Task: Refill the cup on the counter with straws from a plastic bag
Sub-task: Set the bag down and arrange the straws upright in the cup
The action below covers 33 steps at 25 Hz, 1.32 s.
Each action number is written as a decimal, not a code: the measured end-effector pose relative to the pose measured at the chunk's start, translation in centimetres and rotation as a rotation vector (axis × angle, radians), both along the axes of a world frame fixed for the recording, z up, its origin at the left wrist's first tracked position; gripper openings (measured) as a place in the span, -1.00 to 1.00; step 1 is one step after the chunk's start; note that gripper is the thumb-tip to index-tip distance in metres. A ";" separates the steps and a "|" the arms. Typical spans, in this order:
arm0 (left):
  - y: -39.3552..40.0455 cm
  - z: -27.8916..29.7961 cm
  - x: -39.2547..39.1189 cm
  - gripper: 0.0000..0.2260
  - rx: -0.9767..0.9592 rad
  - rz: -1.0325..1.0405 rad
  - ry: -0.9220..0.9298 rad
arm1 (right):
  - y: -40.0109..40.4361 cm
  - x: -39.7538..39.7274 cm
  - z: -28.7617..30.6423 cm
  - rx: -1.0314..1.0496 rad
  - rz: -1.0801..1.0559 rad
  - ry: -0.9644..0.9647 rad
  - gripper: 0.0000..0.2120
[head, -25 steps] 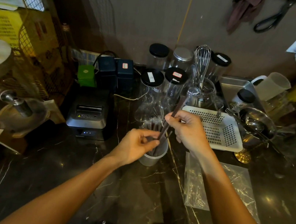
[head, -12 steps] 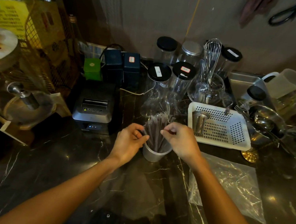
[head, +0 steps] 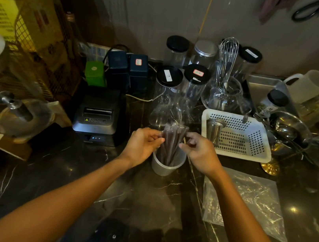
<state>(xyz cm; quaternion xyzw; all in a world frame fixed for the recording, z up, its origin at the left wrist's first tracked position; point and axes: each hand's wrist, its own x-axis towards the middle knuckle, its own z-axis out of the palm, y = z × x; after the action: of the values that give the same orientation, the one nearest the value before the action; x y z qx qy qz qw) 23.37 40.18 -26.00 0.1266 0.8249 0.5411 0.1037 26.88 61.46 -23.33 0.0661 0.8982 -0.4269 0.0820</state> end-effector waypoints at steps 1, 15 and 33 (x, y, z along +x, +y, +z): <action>0.2 0.2 -0.4 -0.78 0.007 -0.012 0.002 | -0.1 -0.4 -0.1 -0.037 0.016 0.008 -0.80; 1.2 2.7 -1.2 -0.65 -0.093 -0.185 0.101 | -0.6 -2.0 0.4 -0.145 0.115 0.013 -0.77; -1.4 0.3 -2.3 -0.45 -0.221 -0.089 -0.045 | -0.8 -1.3 -0.2 -0.120 0.073 -0.085 -0.85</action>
<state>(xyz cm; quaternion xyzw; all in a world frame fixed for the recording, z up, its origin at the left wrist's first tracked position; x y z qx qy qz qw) 21.11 38.74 -25.71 0.1386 0.8707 0.4442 0.1592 25.59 60.70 -23.49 0.0463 0.8684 -0.4736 0.1392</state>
